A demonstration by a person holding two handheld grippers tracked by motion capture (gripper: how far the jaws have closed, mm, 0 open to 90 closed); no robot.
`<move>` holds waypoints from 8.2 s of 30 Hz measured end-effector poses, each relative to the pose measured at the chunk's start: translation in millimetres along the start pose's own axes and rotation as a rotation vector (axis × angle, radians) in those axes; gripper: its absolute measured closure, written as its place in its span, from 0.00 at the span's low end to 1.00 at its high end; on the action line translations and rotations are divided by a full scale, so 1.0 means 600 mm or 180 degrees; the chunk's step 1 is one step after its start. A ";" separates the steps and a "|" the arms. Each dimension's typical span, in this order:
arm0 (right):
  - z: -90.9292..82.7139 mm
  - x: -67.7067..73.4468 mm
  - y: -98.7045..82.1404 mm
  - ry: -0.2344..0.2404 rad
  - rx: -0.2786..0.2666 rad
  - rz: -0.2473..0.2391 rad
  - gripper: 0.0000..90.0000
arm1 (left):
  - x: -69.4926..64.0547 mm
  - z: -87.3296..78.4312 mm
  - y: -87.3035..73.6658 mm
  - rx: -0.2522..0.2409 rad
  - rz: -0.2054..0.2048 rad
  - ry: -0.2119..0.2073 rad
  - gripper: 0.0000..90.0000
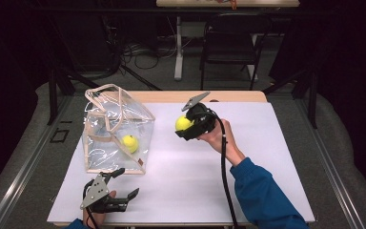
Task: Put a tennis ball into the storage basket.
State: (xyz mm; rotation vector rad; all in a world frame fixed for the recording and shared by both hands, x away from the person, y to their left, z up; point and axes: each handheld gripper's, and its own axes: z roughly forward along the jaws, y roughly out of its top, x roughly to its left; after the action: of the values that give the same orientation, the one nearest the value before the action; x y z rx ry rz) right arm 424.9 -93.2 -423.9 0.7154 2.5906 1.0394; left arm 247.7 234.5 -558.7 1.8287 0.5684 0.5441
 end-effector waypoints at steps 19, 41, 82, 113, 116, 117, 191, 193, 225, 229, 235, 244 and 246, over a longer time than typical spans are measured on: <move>-0.001 -0.003 0.010 -0.0038 -0.0110 -0.0011 0.29 | 0.000 0.001 0.000 0.0010 -0.0001 0.0012 0.18; -0.004 -0.004 0.037 -0.0082 -0.0282 -0.0043 0.29 | -0.001 0.001 0.000 0.0010 0.0006 -0.0008 0.18; 0.007 0.008 0.100 -0.0021 -0.0297 -0.0168 0.29 | -0.001 0.000 0.000 0.0000 0.0010 -0.0014 0.18; 0.011 0.010 0.134 0.0001 -0.0224 -0.0238 0.29 | -0.001 -0.001 0.000 -0.0010 -0.0001 0.0001 0.18; 0.009 0.008 0.137 -0.0001 -0.0220 -0.0245 0.29 | -0.001 -0.001 0.000 -0.0008 -0.0001 -0.0010 0.18; 0.009 0.008 0.138 0.0000 -0.0213 -0.0242 0.29 | -0.001 -0.001 0.000 -0.0007 0.0003 -0.0011 0.18; 0.018 0.018 0.205 0.0117 -0.0186 -0.0356 0.29 | 0.000 -0.002 0.000 -0.0033 0.0007 -0.0007 0.18; 0.018 0.019 0.208 0.0120 -0.0194 -0.0354 0.29 | 0.000 -0.002 0.000 -0.0031 0.0009 -0.0009 0.18; 0.031 0.026 0.227 0.0122 -0.0240 -0.0372 0.29 | 0.001 -0.002 0.000 -0.0041 -0.0003 -0.0009 0.18; 0.034 0.025 0.228 0.0120 -0.0250 -0.0365 0.30 | 0.001 -0.002 0.000 -0.0040 -0.0003 -0.0008 0.18; 0.034 0.026 0.231 0.0117 -0.0274 -0.0362 0.30 | 0.001 -0.003 0.000 -0.0047 -0.0001 -0.0004 0.18; 0.035 0.026 0.235 0.0121 -0.0337 -0.0335 0.30 | 0.001 -0.003 0.000 -0.0052 -0.0005 -0.0002 0.18; 0.037 0.026 0.236 0.0118 -0.0354 -0.0333 0.29 | 0.001 -0.003 0.000 -0.0047 -0.0001 -0.0006 0.18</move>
State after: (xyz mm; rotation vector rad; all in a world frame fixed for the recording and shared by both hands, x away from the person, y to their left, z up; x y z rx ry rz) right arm 469.7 16.1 -341.2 0.5328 2.5468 1.1635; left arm 247.0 235.9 -558.0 1.8150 0.5620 0.5451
